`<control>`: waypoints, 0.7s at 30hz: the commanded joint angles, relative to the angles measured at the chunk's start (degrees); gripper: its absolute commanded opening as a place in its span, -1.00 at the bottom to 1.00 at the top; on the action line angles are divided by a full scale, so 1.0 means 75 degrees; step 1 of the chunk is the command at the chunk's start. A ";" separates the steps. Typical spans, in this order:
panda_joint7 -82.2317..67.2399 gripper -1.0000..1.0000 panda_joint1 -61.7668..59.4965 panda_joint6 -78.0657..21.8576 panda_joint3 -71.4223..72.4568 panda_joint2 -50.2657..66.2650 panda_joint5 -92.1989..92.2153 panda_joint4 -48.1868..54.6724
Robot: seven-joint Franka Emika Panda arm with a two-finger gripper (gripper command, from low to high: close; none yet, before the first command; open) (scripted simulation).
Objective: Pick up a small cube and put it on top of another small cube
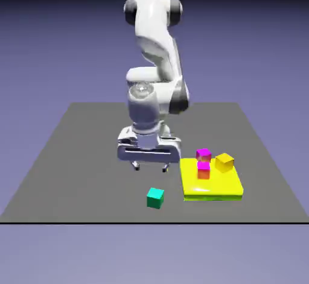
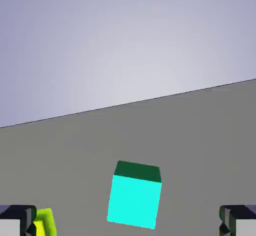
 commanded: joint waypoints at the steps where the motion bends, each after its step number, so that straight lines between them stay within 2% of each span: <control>1: 0.0048 0.00 -0.0021 -0.0300 -0.0001 0.0277 0.0041 0.0221; 10: 0.0480 0.00 -0.0212 -0.2992 -0.0008 0.2769 0.0410 0.2212; 12: 0.0490 0.00 -0.0217 -0.3058 -0.0008 0.2830 0.0419 0.2261; 16: 0.0379 0.00 -0.0136 -0.1866 0.0061 0.3238 0.0541 0.1476; 17: 0.0379 -1.00 -0.0135 -0.1866 0.0061 0.3238 0.0541 0.1476; 21: 0.0472 -1.00 -0.0203 -0.2862 0.0003 0.2898 0.0439 0.2131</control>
